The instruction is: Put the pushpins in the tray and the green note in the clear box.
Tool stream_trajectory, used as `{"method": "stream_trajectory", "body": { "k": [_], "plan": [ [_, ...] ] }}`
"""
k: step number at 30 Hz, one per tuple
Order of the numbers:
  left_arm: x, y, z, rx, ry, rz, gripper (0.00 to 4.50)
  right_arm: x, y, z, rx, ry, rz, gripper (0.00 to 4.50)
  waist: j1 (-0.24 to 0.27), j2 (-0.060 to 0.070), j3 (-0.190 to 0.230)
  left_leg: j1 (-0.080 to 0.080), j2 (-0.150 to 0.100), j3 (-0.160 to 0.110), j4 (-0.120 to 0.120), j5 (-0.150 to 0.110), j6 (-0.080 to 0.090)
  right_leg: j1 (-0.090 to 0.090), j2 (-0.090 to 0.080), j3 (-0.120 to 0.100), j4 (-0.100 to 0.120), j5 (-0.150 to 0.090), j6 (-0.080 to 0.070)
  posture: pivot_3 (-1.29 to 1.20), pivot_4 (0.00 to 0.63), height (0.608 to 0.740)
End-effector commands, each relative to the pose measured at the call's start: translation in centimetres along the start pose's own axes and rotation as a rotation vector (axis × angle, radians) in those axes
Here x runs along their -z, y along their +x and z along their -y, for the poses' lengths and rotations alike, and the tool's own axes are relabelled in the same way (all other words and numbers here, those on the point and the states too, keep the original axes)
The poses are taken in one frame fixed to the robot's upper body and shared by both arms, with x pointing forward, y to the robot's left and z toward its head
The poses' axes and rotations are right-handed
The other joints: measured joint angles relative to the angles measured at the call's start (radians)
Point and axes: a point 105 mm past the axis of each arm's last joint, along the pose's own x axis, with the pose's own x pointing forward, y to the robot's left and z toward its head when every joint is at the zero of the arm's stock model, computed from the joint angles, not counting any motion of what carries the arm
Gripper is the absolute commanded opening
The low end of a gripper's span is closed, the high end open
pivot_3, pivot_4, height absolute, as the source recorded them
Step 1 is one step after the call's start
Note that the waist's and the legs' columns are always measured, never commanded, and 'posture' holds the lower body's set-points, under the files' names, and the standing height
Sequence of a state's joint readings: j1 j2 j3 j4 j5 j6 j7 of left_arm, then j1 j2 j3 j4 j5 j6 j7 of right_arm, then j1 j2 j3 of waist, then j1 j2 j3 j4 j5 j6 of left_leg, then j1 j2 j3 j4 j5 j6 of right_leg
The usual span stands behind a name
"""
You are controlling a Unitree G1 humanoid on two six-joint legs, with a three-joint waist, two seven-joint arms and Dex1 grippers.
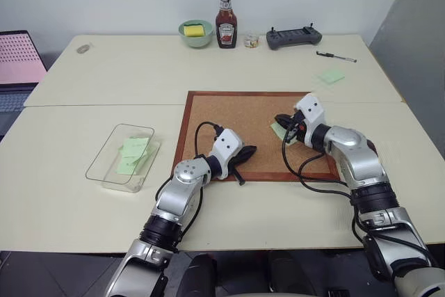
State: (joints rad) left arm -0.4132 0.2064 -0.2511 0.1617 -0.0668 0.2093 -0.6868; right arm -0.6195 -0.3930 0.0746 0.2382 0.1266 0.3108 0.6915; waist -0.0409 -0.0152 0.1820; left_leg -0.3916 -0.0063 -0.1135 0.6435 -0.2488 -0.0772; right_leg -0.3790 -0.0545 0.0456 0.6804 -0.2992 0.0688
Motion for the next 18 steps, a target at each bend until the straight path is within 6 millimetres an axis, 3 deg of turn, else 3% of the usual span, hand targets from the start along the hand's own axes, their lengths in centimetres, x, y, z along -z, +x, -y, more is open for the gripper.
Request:
{"method": "stream_trajectory", "body": {
  "k": [1,10,18],
  "plan": [
    [2.4,0.1,1.1,0.03,-0.031,-0.084,0.0,-1.5,-0.4,0.2,0.006,-0.006,0.053,0.03,0.0,0.0,0.0,0.0,0.0,0.0,0.0,0.0,0.0,0.0,0.0,0.0,0.0,0.0,0.0,0.0,0.15,0.74],
    [2.4,0.0,1.2,0.037,-0.025,-0.087,0.0,-3.3,-2.3,1.0,0.049,0.022,0.103,0.03,0.001,0.0,0.0,0.0,0.0,0.0,0.0,0.0,0.0,0.0,0.0,0.0,0.0,0.0,0.0,0.0,0.15,0.74],
    [2.6,-0.1,1.2,0.046,-0.023,-0.091,0.0,-3.3,-9.1,4.3,0.201,-0.01,0.058,0.03,0.008,0.001,-0.001,-0.001,-0.001,0.0,0.0,0.0,0.0,0.0,0.0,0.0,-0.001,0.0,0.0,0.0,0.15,0.74]
  ]
}}
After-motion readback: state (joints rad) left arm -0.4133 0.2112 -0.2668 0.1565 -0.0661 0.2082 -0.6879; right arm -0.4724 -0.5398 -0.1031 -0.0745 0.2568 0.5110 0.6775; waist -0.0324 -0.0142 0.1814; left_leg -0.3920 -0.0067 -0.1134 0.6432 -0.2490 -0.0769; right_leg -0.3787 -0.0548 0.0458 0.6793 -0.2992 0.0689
